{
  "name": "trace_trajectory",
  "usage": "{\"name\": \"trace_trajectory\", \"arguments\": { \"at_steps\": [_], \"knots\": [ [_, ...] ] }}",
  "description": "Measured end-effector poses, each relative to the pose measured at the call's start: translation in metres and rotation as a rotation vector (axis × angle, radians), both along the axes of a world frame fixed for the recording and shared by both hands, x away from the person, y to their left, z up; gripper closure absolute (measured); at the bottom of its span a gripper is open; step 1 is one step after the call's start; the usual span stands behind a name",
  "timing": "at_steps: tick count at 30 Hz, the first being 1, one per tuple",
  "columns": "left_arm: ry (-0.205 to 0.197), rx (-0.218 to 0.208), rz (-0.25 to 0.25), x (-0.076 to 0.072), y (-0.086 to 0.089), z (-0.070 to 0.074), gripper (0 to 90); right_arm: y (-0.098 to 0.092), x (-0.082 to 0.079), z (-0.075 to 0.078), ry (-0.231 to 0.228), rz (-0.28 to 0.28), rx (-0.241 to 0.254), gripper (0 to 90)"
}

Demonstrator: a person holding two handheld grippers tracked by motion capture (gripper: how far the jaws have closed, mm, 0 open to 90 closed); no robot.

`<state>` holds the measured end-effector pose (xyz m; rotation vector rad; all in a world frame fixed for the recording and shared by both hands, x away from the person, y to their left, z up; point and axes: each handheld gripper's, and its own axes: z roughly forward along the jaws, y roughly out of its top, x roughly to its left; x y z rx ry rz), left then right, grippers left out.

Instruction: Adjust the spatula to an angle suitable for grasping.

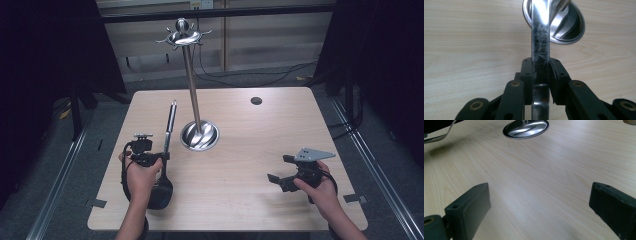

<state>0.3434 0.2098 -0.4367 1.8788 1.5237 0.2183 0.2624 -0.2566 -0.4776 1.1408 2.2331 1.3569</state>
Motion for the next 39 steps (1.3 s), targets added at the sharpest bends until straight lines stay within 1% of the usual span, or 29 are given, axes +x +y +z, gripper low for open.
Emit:
{"name": "trace_trajectory", "arguments": {
  "at_steps": [1, 2, 3, 4, 6, 7, 8, 11, 12, 14, 15, 16, 18, 19, 21, 22, 23, 24, 26, 32, 33, 34, 35, 37, 39],
  "knots": [
    [-0.021, -0.015, 0.011, -0.001, 0.0, 0.001, 75.5, 0.0, 0.0, 0.0, 0.0, -0.001, 0.0, 3.4],
    [-0.028, -0.02, 0.012, -0.002, 0.0, 0.002, 75.5, 0.0, 0.0, 0.0, 0.0, -0.001, 0.001, 3.4],
    [-0.038, -0.015, 0.0, -0.003, 0.001, 0.004, 75.5, 0.0, 0.0, 0.0, 0.0, -0.001, 0.001, 3.3],
    [-0.052, -0.027, 0.002, -0.005, 0.001, 0.006, 75.5, 0.0, 0.0, 0.0, -0.001, -0.001, 0.001, 3.4],
    [-0.081, -0.029, -0.001, -0.007, 0.001, 0.01, 75.5, 0.0, 0.0, 0.0, -0.001, -0.001, 0.001, 3.4],
    [-0.097, -0.021, -0.004, -0.009, 0.002, 0.012, 75.5, 0.0, 0.0, 0.0, -0.001, -0.002, 0.001, 3.3],
    [-0.119, -0.026, 0.001, -0.01, 0.002, 0.014, 75.5, 0.0, 0.0, 0.0, -0.001, -0.001, 0.0, 3.4],
    [-0.151, -0.038, -0.005, -0.013, 0.003, 0.017, 75.5, 0.0, 0.0, 0.0, -0.001, -0.002, 0.001, 3.4],
    [-0.153, -0.042, -0.003, -0.014, 0.003, 0.018, 75.5, 0.0, 0.0, 0.0, -0.002, -0.003, 0.001, 3.4],
    [-0.177, -0.043, -0.001, -0.016, 0.003, 0.019, 75.5, -0.001, 0.0, 0.0, -0.001, -0.001, 0.001, 3.4],
    [-0.179, -0.037, -0.004, -0.017, 0.004, 0.02, 75.5, -0.001, 0.0, 0.0, -0.002, -0.002, 0.001, 3.4],
    [-0.189, -0.046, -0.003, -0.018, 0.004, 0.02, 75.5, -0.001, 0.0, 0.0, -0.002, -0.002, 0.001, 3.4],
    [-0.194, -0.045, 0.002, -0.019, 0.005, 0.022, 75.5, 0.0, 0.0, 0.0, -0.001, -0.003, 0.001, 3.4],
    [-0.209, -0.056, 0.001, -0.02, 0.005, 0.023, 75.5, 0.0, 0.0, 0.0, -0.001, -0.002, 0.0, 3.4],
    [-0.216, -0.052, -0.002, -0.021, 0.005, 0.025, 75.5, 0.0, 0.0, 0.0, 0.0, -0.001, 0.0, 3.4],
    [-0.231, -0.058, 0.001, -0.022, 0.005, 0.025, 75.5, 0.0, 0.0, 0.0, -0.001, -0.002, 0.001, 3.4],
    [-0.242, -0.058, -0.007, -0.023, 0.006, 0.026, 75.5, 0.0, 0.0, 0.0, 0.0, -0.001, 0.001, 3.4],
    [-0.245, -0.065, -0.011, -0.023, 0.006, 0.026, 75.5, 0.0, 0.0, 0.0, 0.0, -0.001, 0.001, 3.4],
    [-0.26, -0.076, -0.01, -0.025, 0.006, 0.028, 75.5, 0.0, 0.0, 0.0, 0.001, -0.001, 0.002, 3.4],
    [-0.297, -0.089, -0.014, -0.029, 0.007, 0.032, 75.5, 0.0, 0.0, -0.001, 0.001, 0.001, 0.001, 3.4],
    [-0.307, -0.094, -0.023, -0.031, 0.007, 0.034, 75.5, 0.0, 0.0, -0.001, 0.0, 0.001, 0.0, 3.4],
    [-0.312, -0.101, -0.017, -0.031, 0.007, 0.034, 75.5, 0.0, 0.0, -0.001, 0.002, 0.001, 0.0, 3.4],
    [-0.318, -0.097, -0.031, -0.032, 0.007, 0.036, 75.5, 0.0, 0.0, -0.001, 0.002, 0.001, 0.0, 3.4],
    [-0.328, -0.099, -0.03, -0.034, 0.007, 0.038, 75.5, 0.0, 0.0, -0.002, 0.003, 0.002, 0.0, 3.4],
    [-0.34, -0.113, -0.031, -0.035, 0.008, 0.039, 75.5, 0.001, 0.0, -0.002, 0.002, 0.003, -0.001, 3.4]
  ]
}}
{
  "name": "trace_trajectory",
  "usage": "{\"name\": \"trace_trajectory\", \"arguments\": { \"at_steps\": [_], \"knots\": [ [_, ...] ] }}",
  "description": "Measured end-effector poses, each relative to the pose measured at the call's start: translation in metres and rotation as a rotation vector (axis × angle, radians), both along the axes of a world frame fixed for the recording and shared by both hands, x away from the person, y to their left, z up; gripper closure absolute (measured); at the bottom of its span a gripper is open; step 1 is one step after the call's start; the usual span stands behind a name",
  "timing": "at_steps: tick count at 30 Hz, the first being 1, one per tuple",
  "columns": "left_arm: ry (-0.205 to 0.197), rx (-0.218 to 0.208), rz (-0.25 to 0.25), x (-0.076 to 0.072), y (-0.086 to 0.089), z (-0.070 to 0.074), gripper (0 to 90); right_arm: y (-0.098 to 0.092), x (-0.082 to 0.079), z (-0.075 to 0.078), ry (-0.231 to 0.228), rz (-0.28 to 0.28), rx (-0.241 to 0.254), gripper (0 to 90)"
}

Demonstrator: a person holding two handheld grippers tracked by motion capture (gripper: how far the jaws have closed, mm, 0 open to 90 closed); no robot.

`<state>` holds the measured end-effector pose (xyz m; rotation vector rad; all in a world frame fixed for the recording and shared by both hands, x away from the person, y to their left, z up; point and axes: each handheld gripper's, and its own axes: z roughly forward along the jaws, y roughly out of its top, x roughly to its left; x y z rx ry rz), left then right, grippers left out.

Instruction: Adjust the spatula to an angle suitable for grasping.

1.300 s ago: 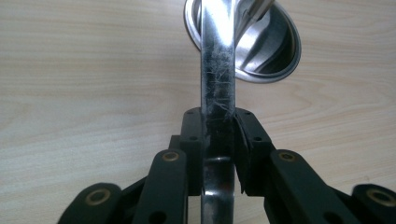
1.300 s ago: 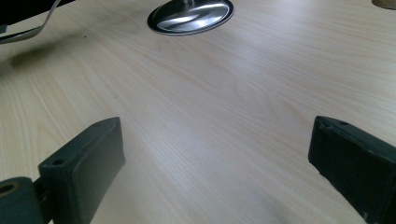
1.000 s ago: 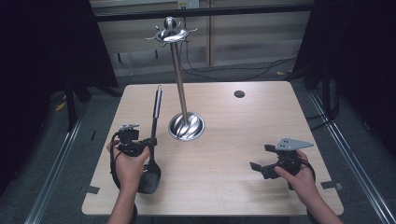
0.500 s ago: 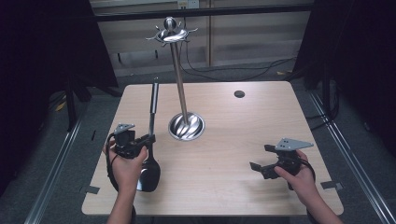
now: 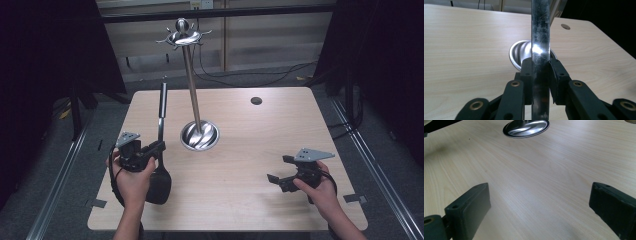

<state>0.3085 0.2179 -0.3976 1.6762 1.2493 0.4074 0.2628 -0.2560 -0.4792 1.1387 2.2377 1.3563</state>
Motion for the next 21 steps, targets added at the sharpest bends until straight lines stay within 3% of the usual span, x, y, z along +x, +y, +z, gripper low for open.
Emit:
{"name": "trace_trajectory", "arguments": {
  "at_steps": [21],
  "knots": [
    [-0.108, -0.024, -0.021, -0.014, 0.001, 0.02, 75.5, 0.002, 0.0, 0.0, 0.003, 0.003, -0.003, 3.4]
  ]
}}
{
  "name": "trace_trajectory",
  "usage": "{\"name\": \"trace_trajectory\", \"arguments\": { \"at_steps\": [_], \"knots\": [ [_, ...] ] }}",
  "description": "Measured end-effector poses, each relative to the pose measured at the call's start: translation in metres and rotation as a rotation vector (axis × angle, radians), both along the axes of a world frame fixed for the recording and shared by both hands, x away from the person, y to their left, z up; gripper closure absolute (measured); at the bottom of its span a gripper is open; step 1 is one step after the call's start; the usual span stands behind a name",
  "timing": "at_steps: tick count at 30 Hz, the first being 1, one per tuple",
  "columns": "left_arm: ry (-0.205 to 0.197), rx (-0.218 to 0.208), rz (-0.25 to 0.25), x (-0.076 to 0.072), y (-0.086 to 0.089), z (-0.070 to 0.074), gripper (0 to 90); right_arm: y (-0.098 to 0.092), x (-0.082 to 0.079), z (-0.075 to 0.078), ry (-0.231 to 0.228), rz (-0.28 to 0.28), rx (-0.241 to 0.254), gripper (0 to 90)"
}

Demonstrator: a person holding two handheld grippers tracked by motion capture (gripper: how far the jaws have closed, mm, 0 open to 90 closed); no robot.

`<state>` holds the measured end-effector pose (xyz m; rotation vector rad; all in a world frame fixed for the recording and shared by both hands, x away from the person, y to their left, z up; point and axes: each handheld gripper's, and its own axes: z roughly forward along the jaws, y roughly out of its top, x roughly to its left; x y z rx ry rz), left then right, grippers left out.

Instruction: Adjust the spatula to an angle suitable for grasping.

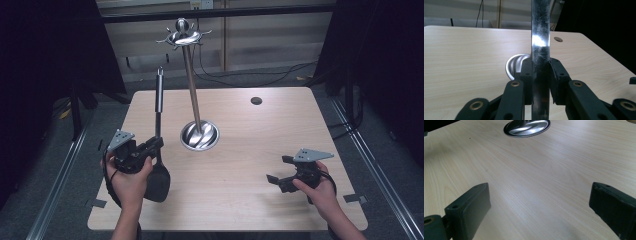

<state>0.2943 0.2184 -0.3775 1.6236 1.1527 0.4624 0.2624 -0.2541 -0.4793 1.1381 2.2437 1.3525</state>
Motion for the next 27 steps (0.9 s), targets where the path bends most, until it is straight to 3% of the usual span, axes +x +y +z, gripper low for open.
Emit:
{"name": "trace_trajectory", "arguments": {
  "at_steps": [6, 27],
  "knots": [
    [-0.034, -0.006, -0.003, -0.004, -0.003, 0.006, 75.5, 0.001, 0.0, 0.0, 0.003, 0.002, -0.001, 3.4],
    [-0.081, -0.012, -0.016, -0.007, -0.005, 0.02, 75.5, 0.002, 0.0, -0.001, 0.005, 0.007, -0.003, 3.4]
  ]
}}
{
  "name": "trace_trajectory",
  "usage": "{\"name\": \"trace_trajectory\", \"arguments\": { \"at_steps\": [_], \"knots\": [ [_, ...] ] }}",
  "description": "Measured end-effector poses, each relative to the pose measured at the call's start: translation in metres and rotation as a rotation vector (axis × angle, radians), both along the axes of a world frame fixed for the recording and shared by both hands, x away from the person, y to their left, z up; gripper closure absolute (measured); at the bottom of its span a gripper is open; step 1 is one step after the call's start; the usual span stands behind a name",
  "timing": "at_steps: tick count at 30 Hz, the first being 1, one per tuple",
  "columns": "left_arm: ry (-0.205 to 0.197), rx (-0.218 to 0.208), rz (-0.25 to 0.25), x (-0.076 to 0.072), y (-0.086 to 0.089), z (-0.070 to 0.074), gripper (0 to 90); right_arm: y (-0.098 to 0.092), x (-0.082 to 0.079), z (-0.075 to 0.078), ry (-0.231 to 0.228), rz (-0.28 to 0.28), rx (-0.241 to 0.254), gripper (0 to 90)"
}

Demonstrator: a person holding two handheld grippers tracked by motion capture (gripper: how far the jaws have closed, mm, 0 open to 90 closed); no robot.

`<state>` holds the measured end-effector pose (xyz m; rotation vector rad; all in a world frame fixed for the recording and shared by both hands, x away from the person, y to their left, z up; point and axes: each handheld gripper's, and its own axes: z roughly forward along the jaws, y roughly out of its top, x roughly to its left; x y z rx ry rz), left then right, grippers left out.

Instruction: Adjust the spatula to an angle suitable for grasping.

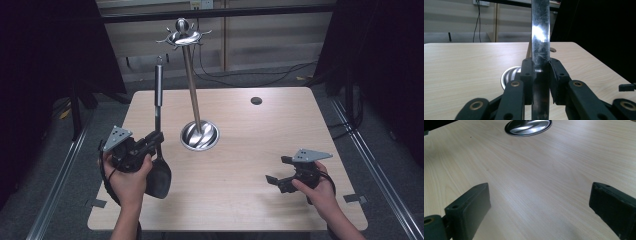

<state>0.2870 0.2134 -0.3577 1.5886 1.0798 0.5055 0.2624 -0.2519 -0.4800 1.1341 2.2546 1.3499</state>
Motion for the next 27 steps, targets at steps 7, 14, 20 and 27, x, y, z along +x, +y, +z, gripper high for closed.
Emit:
{"name": "trace_trajectory", "arguments": {
  "at_steps": [7, 14, 20, 27],
  "knots": [
    [-0.014, 0.0, -0.01, -0.002, -0.002, 0.003, 75.4, 0.002, -0.001, 0.0, 0.0, 0.005, -0.003, 3.4],
    [-0.038, -0.004, -0.013, -0.005, -0.006, 0.005, 75.4, 0.001, -0.001, 0.0, 0.0, 0.002, -0.003, 3.4],
    [-0.051, -0.001, -0.026, -0.008, -0.009, 0.009, 75.4, 0.002, 0.0, 0.0, 0.002, 0.005, -0.003, 3.4],
    [-0.064, 0.016, -0.047, -0.011, -0.012, 0.016, 75.4, 0.002, 0.0, -0.001, 0.002, 0.004, -0.005, 3.4]
  ]
}}
